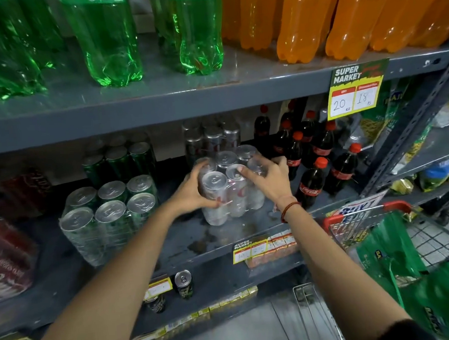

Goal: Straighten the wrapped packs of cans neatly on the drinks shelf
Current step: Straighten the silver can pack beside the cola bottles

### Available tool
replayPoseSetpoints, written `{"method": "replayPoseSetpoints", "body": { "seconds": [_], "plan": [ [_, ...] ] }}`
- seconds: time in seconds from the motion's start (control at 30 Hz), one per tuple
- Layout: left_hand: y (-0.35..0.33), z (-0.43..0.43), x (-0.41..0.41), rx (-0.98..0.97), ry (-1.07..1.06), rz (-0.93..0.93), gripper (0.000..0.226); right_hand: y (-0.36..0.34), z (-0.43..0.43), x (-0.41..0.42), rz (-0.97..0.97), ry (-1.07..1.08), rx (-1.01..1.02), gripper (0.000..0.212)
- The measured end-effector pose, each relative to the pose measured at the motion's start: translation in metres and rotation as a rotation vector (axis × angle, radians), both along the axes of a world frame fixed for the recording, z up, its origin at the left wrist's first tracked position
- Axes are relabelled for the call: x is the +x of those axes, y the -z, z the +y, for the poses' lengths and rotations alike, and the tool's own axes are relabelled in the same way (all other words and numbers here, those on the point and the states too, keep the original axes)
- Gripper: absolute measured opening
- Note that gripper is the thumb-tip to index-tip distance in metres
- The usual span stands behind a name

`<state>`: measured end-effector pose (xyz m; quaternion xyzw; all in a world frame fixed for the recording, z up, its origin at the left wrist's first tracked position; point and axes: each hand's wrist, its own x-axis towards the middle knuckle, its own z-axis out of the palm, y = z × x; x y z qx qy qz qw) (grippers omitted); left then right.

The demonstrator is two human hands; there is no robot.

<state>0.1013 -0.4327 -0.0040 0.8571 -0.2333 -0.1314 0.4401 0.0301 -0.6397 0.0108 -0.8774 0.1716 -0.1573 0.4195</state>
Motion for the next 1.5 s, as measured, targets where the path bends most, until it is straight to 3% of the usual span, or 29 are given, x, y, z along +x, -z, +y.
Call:
{"method": "replayPoseSetpoints", "body": {
  "seconds": [0.1,0.23,1.03,1.5],
  "plan": [
    [-0.007,0.0,0.008,0.099,0.032,0.032,0.113,-0.001,-0.01,0.002,0.058,-0.138,0.076,0.077],
    [-0.01,-0.002,0.006,0.09,0.017,0.057,0.109,-0.005,-0.027,0.011,0.2,-0.38,-0.138,0.099],
    [-0.004,-0.002,-0.056,0.1,-0.035,-0.051,0.111,0.003,-0.03,-0.042,0.071,-0.38,-0.18,0.095],
    [-0.013,0.006,-0.06,0.153,0.04,-0.033,0.117,-0.004,-0.02,-0.051,0.155,-0.343,-0.22,0.099]
  ]
}}
